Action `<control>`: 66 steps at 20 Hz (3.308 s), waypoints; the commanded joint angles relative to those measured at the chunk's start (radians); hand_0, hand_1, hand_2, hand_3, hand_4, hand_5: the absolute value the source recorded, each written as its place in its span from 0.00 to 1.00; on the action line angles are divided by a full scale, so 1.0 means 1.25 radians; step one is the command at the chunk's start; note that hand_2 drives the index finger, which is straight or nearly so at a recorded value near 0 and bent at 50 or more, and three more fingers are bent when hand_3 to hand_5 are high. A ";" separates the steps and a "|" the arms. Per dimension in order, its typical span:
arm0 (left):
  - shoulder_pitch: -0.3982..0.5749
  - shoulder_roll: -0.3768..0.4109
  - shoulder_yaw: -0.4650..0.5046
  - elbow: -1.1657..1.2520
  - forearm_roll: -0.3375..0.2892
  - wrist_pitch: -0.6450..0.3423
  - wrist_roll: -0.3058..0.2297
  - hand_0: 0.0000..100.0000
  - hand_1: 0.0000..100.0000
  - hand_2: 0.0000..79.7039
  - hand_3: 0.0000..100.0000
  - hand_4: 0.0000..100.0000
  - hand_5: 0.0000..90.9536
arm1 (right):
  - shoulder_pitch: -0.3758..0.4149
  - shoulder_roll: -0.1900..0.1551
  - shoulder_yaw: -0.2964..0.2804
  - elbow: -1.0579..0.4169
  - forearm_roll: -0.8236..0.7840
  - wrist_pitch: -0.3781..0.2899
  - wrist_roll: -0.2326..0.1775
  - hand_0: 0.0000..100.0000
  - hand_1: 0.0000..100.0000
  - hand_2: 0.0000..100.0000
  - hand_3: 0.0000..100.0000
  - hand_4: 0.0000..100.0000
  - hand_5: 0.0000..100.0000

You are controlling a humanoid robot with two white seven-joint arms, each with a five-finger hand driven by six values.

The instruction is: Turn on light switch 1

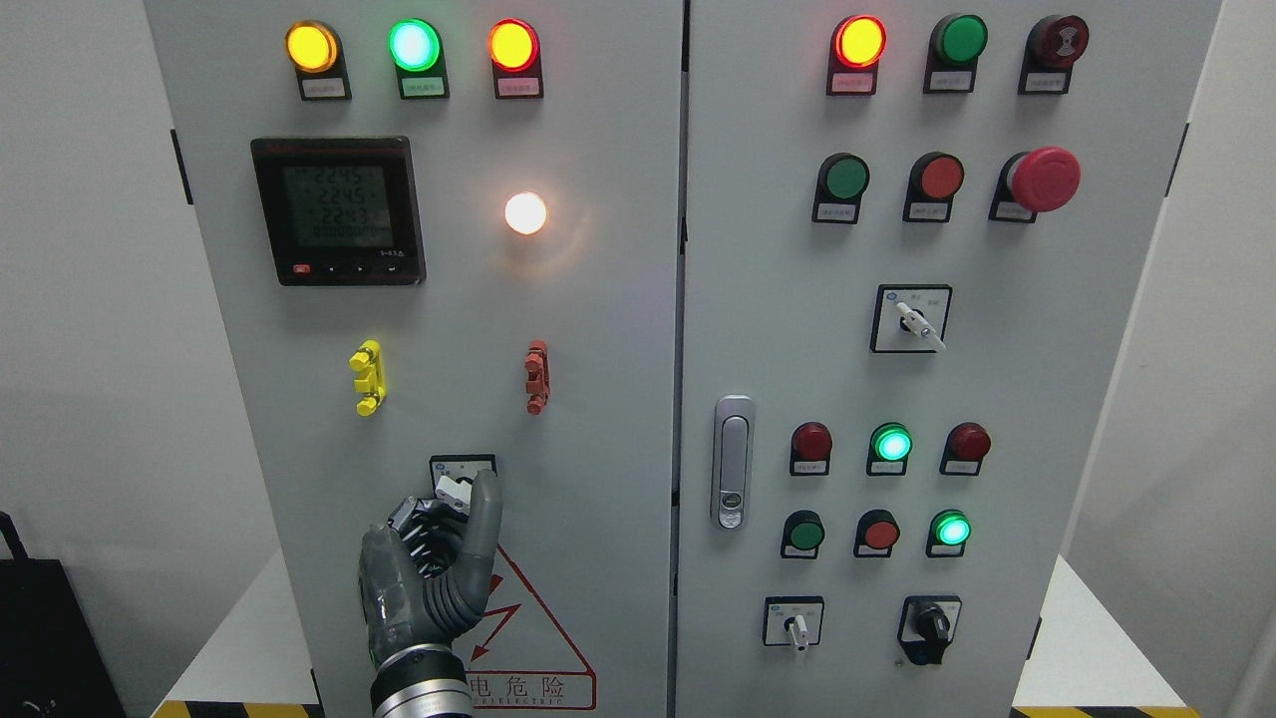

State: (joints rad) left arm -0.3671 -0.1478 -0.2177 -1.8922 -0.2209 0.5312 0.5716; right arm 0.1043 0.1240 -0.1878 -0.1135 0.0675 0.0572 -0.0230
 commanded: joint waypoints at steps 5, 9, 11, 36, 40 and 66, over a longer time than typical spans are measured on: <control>0.016 0.003 -0.001 -0.008 0.000 -0.004 -0.001 0.00 0.38 0.76 0.96 0.95 0.94 | 0.000 0.000 0.001 0.000 0.000 0.000 0.000 0.00 0.00 0.00 0.00 0.00 0.00; 0.024 0.003 -0.006 -0.009 0.000 -0.019 -0.001 0.00 0.38 0.76 0.97 0.96 0.94 | 0.000 0.000 -0.001 0.000 0.000 0.000 0.000 0.00 0.00 0.00 0.00 0.00 0.00; 0.026 0.004 -0.009 -0.015 0.000 -0.024 -0.001 0.00 0.38 0.76 0.97 0.96 0.95 | 0.000 0.000 0.001 0.000 0.000 0.000 0.000 0.00 0.00 0.00 0.00 0.00 0.00; 0.399 0.053 0.038 -0.044 0.006 -0.439 -0.115 0.00 0.31 0.70 0.93 0.94 0.97 | 0.000 0.000 0.001 0.000 0.000 0.000 0.001 0.00 0.00 0.00 0.00 0.00 0.00; 0.501 0.085 0.114 0.047 0.086 -0.571 -0.157 0.00 0.27 0.67 0.91 0.94 0.97 | 0.000 0.000 -0.001 0.000 0.000 0.000 0.001 0.00 0.00 0.00 0.00 0.00 0.00; 0.506 0.115 0.217 1.379 0.140 -0.486 -0.598 0.20 0.17 0.00 0.03 0.16 0.00 | 0.000 0.000 0.001 0.000 0.000 0.000 0.000 0.00 0.00 0.00 0.00 0.00 0.00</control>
State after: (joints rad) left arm 0.2774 -0.0097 0.0704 -0.6781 -0.0071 -0.1507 -0.1063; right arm 0.1043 0.1241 -0.1877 -0.1135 0.0675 0.0572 -0.0221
